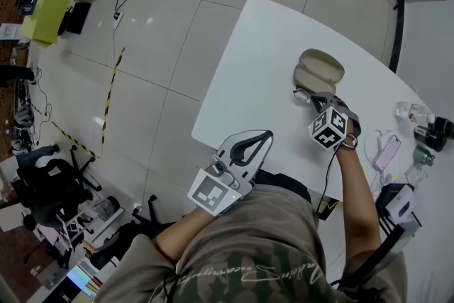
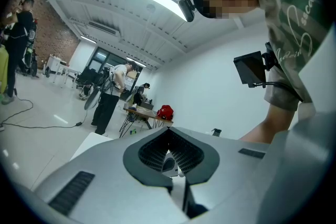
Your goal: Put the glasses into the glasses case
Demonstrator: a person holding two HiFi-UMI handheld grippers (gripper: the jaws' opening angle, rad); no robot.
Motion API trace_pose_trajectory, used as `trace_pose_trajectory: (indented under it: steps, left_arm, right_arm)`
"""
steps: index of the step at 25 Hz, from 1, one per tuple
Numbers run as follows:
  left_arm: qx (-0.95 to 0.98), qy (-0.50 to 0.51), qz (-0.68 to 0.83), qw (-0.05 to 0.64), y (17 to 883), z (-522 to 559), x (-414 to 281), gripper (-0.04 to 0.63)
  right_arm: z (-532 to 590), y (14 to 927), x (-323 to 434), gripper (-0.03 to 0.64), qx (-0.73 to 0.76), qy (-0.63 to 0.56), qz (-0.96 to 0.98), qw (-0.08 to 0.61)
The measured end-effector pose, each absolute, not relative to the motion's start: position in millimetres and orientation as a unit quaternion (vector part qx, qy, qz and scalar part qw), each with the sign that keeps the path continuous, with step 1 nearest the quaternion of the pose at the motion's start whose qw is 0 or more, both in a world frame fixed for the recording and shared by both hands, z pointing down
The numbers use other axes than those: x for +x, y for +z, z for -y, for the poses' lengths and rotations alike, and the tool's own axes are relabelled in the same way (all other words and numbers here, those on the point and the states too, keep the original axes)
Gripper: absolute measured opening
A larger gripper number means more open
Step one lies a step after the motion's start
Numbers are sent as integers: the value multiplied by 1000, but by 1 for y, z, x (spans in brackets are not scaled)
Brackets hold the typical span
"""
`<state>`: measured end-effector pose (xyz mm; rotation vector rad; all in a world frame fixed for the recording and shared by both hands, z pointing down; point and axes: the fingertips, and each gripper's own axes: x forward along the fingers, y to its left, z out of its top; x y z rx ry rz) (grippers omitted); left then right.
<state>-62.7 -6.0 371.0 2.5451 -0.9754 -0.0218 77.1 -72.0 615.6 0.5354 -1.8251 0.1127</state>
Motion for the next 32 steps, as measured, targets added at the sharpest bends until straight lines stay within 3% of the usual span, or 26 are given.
trace_pose_trajectory:
  steps: [32]
  left_arm:
    - [915,-10,346,206,368,3,-55,0]
  right_arm:
    - [81,610,88,20,240,38,772,587]
